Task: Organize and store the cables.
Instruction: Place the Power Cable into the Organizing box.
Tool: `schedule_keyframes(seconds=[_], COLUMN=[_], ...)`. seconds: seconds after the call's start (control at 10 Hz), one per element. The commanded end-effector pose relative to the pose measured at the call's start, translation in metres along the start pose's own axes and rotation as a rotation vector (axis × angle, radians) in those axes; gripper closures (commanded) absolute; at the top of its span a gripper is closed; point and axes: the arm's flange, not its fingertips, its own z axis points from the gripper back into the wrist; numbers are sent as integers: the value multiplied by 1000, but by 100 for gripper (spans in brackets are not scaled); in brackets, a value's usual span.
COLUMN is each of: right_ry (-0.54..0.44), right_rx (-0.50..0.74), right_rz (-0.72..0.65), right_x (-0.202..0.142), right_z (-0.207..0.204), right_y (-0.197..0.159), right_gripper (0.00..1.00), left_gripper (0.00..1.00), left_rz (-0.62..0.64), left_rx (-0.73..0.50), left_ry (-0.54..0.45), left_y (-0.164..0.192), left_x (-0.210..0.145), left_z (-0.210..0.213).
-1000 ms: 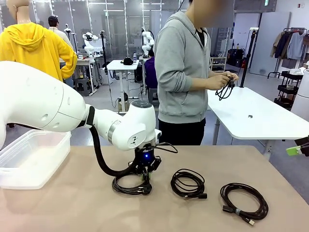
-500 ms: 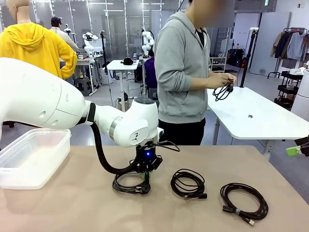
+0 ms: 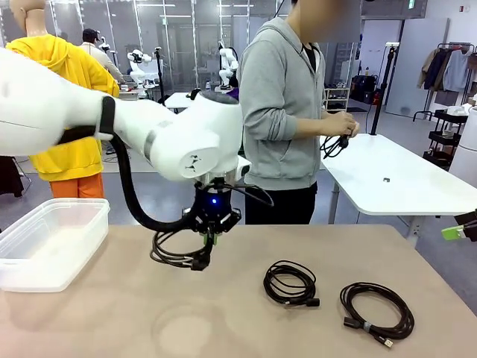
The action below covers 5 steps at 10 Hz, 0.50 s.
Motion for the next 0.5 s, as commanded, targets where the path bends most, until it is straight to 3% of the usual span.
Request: schedule_keyframes(seconds=[0.0, 0.2, 0.3, 0.4], right_ry=[-19, -19, -19, -19], right_rx=[5, 5, 5, 5], right_rz=[18, 18, 18, 18], right_x=[-1, -1, -1, -1], right_z=[-1, -1, -1, -1], right_y=[-2, -2, -2, -2], right_gripper=[0, 0, 0, 0], left_gripper=[94, 94, 94, 94], left_rz=[-43, -95, -43, -43], left_rx=[8, 37, 19, 19], left_ry=[-74, -140, -62, -62], left_y=[20, 16, 11, 11], left_x=[-20, -22, -17, -17], left_z=[8, 9, 23, 23])
